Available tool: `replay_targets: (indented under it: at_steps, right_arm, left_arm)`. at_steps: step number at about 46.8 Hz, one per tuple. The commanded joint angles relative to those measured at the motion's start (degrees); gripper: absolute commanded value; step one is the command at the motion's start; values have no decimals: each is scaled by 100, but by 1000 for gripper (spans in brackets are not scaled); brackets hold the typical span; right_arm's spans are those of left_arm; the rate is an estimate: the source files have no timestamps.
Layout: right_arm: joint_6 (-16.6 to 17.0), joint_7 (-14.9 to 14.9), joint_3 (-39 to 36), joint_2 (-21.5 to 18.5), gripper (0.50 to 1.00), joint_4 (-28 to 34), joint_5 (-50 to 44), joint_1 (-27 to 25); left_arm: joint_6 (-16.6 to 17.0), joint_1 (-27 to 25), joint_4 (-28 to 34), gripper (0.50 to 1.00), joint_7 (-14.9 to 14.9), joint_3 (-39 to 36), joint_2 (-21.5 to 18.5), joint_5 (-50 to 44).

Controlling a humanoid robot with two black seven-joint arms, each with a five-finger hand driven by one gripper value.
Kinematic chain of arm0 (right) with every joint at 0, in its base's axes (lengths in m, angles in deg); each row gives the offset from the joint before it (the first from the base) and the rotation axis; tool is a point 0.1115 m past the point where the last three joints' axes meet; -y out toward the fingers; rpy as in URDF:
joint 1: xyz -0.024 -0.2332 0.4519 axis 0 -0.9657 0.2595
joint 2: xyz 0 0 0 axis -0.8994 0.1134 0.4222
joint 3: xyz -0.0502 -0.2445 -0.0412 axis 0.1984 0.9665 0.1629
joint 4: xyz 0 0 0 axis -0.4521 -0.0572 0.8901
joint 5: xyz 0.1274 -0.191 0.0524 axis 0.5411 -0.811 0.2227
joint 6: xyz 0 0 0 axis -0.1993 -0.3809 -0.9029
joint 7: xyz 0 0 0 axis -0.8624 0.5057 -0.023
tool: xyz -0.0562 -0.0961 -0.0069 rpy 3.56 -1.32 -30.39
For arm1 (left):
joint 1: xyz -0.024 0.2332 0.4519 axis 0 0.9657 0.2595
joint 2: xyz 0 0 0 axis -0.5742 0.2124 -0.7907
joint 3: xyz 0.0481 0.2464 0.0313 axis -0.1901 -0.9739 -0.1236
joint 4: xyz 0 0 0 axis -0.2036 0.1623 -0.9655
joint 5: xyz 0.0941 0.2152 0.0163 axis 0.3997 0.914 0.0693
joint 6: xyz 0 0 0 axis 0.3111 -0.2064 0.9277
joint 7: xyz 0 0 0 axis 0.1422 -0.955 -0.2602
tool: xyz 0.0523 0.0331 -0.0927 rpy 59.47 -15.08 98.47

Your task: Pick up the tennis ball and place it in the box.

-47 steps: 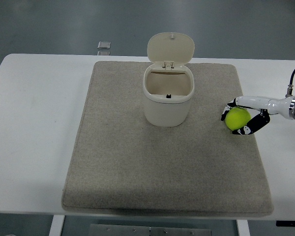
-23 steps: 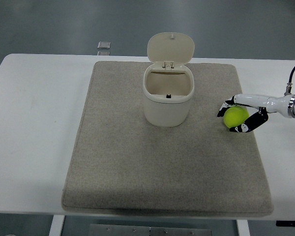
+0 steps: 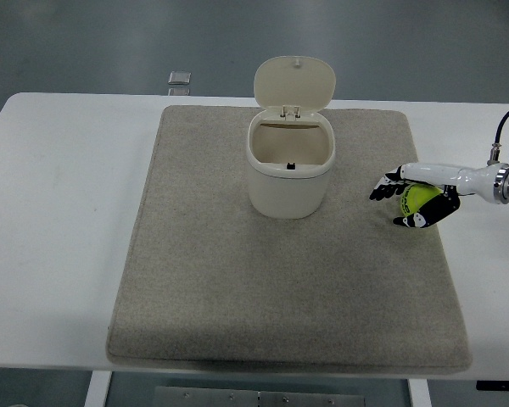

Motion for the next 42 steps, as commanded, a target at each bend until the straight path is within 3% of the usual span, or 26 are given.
replay_targets:
  at_steps: [1, 18, 29, 42]
  right_arm:
    - [8, 0, 1, 0, 803, 0, 1, 0]
    - [219, 0, -78, 79, 823, -88, 53, 228]
    - [544, -17, -52, 448, 825, -97, 27, 483]
    - [483, -140, 27, 632, 825, -97, -79, 457]
  left_arm:
    - [0, 0, 0, 996, 0, 0, 0, 0]
    - [0, 0, 0, 996, 0, 0, 0, 0]
    - [0, 0, 0, 996, 0, 0, 0, 0]
    - [0, 0, 0, 996, 0, 0, 0, 0]
